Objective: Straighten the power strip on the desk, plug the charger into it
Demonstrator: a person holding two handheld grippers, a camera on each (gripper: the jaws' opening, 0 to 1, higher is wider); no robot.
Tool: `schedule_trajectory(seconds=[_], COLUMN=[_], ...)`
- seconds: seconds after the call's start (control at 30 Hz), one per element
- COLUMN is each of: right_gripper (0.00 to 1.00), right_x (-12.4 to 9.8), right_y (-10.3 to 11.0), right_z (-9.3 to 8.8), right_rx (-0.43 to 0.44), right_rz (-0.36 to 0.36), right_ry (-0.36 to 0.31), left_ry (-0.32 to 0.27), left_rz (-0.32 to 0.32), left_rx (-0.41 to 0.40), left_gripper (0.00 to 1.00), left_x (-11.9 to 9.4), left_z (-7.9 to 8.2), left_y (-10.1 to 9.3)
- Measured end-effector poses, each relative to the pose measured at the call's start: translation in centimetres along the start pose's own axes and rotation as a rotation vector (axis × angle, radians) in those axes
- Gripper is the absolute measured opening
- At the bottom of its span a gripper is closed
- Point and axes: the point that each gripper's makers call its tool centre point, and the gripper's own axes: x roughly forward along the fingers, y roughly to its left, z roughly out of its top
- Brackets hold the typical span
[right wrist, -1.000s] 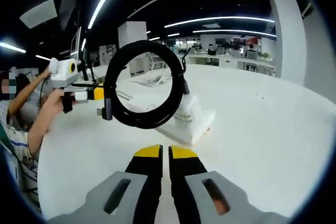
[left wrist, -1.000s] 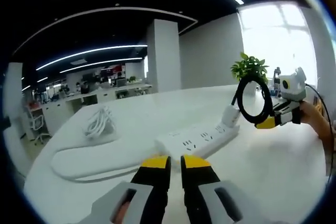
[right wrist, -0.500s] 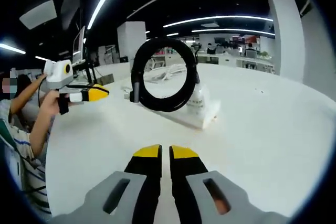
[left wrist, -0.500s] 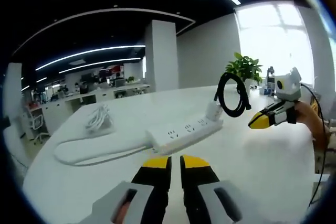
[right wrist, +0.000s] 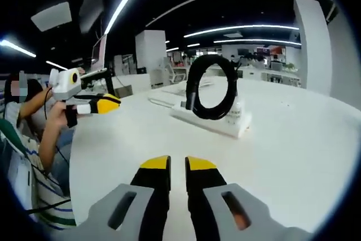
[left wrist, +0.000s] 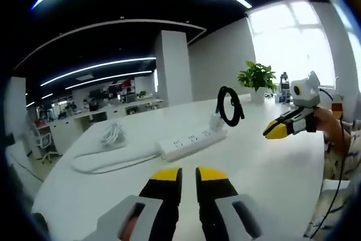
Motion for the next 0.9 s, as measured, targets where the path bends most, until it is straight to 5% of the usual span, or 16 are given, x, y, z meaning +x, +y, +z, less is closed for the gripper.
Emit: schedule_trajectory(seconds=[0.23,0.6,0.9], right_gripper=[0.12,0.16,0.20], right_x=[-1.6,-0.9,-1.3], right_y=[1.5,-0.7,-2.2], right_z=[0.0,-0.4,-0.6], right_rx=[-0.019,-0.007,0.002], right_rz=[-0.006,-0.051,-0.129], right_ry=[0.003,0.012,-0.001], left_ry=[-0.010,0.028,0.038], left_rz=[0.002,0.000,0.041], left_rx=[0.023,0.006,0.018], left_gripper=[0.12,0.17,0.19], left_x=[-2.1,-4.5,-6.7], left_z=[-0.7,-3.4,-4.0], left_y=[-1.3,-2.6,-3.3])
